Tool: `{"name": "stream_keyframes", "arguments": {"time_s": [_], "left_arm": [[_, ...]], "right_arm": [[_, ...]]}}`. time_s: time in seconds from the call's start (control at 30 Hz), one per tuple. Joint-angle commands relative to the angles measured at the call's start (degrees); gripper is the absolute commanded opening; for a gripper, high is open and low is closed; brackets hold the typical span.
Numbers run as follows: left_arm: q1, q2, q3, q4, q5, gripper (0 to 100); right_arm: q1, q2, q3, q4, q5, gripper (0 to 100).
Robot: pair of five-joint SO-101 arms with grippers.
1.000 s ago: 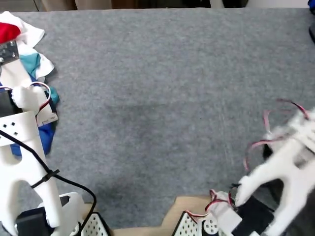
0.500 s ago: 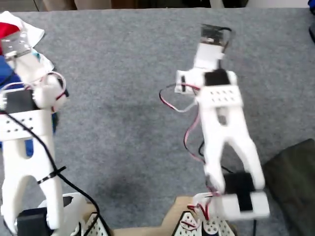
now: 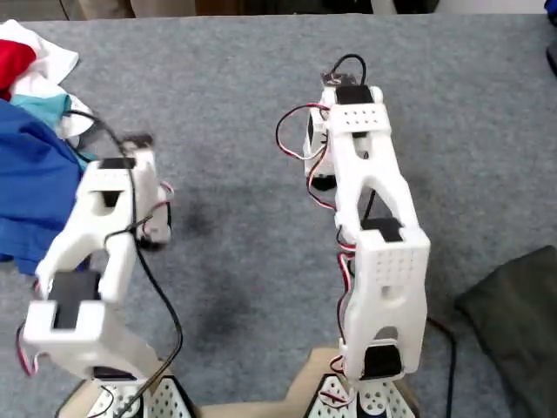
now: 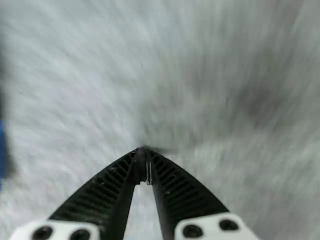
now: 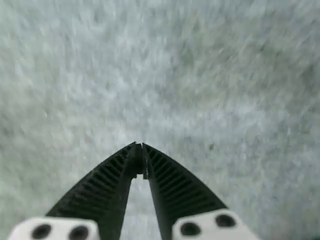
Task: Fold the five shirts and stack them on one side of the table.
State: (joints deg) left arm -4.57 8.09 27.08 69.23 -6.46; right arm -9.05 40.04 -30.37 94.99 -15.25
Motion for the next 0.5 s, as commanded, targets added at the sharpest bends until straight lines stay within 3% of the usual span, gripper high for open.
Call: {"name": "stream_keyframes", "arguments": {"time_s": [0.0, 0.2, 0.47], "left_arm": [[1.67, 6.11, -5.71, 8.97, -2.73, 2], [1.05, 14.11, -7.30, 12.31, -2.81, 2], [1.05, 14.02, 0.70, 8.26, -2.90, 2]], "right_arm": [[-1.36, 1.89, -6.99, 7.30, 0.88, 0.5], [-1.54, 2.15, 0.31, 7.30, 0.88, 0.5], [-3.74, -2.51, 16.48, 7.21, 1.76, 0.5]]}}
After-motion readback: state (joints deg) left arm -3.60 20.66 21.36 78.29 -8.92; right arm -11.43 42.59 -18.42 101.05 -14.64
